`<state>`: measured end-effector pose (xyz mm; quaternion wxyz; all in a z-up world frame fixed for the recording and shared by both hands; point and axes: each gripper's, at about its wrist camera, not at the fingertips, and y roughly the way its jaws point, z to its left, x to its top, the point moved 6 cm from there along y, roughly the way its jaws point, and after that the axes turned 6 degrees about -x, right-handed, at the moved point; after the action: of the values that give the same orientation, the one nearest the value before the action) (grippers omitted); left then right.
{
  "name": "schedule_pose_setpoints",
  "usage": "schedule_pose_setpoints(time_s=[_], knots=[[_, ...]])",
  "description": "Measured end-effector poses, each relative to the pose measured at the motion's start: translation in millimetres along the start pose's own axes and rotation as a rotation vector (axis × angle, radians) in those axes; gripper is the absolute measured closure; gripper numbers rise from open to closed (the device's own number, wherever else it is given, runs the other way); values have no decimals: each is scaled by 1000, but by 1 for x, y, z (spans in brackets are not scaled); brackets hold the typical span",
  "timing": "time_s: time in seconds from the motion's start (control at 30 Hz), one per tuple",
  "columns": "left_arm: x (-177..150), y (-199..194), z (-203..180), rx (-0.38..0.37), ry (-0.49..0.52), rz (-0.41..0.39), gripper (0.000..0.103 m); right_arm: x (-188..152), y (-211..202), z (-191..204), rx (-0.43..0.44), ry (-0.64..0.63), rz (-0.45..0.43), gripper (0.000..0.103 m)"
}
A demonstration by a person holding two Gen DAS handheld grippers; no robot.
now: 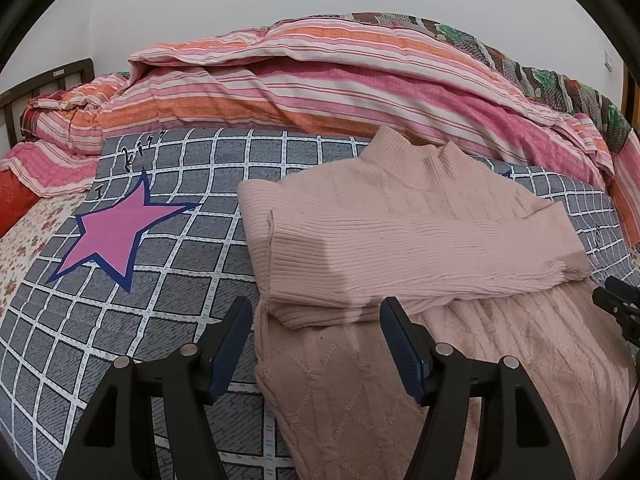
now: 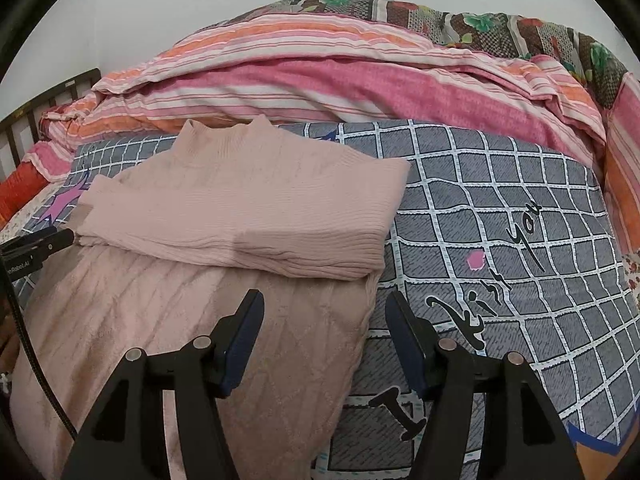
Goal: Fold small clothes
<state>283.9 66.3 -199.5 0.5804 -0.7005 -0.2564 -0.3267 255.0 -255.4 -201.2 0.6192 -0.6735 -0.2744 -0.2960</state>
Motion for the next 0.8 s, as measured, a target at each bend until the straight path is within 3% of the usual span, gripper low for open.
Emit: schedule_pose_setpoints(time_s=[0.8], knots=[[0,-4,2,-32,-29,-16,36,2,1,-7,54,69,8,41]])
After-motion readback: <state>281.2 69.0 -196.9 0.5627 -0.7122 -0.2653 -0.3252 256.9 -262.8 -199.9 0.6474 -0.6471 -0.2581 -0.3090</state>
